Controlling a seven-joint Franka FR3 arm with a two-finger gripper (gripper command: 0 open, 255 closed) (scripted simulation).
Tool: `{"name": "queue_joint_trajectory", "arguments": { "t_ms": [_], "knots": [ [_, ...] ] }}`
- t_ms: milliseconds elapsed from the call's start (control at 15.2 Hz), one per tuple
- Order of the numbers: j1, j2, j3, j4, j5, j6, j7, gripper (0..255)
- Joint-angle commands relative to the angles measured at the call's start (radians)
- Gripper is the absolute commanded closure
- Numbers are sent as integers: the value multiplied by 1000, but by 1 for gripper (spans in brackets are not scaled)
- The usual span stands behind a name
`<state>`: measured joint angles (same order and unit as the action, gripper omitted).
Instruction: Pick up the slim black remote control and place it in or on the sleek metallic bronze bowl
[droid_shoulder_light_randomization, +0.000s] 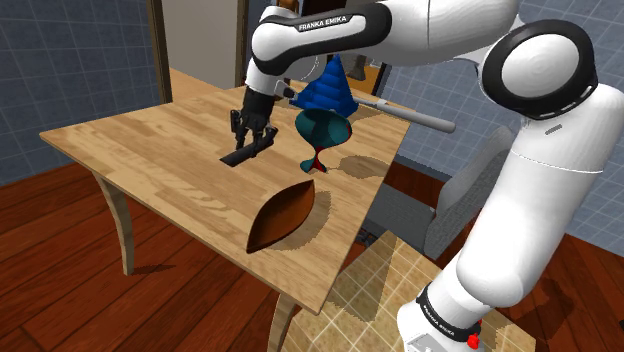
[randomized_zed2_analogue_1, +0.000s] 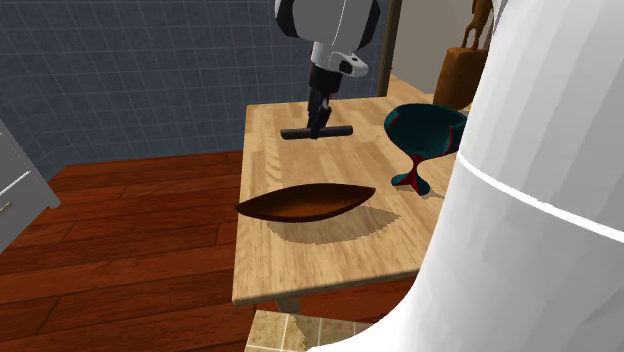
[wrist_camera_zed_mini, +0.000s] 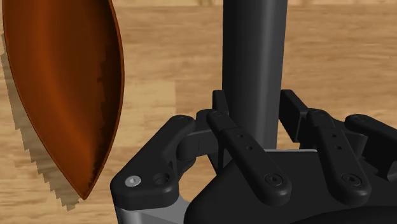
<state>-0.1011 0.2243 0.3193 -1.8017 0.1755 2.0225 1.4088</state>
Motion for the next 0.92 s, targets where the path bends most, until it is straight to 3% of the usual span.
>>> {"name": "queue_joint_trajectory", "arguments": {
  "t_ms": [0, 594, 858],
  "knots": [
    [-5, -60, 5, -77, 22, 19, -9, 255],
    [4, -411, 17, -498, 164, 93, -78, 255],
    [24, -518, 17, -621, 208, 110, -96, 255]
  ]
}}
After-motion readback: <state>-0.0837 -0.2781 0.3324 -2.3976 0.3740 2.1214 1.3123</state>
